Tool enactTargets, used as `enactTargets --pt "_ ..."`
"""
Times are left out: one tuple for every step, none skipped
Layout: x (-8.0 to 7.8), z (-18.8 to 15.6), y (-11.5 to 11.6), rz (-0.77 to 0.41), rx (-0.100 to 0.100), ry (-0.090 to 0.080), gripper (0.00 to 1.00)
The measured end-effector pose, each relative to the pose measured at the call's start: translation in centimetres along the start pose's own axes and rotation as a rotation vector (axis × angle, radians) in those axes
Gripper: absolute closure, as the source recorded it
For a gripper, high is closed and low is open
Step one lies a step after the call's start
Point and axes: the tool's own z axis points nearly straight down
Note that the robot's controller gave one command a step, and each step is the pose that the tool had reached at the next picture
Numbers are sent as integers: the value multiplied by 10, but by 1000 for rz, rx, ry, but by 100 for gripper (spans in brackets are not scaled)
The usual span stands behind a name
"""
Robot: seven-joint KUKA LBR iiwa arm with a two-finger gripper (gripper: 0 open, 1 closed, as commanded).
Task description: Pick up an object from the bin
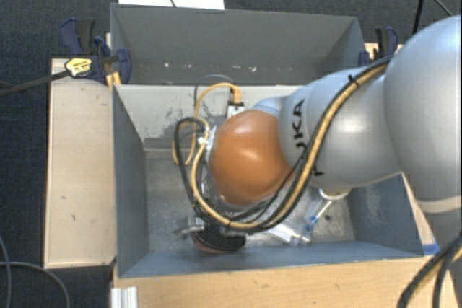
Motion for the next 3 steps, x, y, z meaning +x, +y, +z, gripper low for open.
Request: enactTargets --pt "-1 -1 0 7 0 -1 100" --pt "22 -104 -27 -19 -1 5 100" --pt "26 -209 -43 -10 0 4 100"
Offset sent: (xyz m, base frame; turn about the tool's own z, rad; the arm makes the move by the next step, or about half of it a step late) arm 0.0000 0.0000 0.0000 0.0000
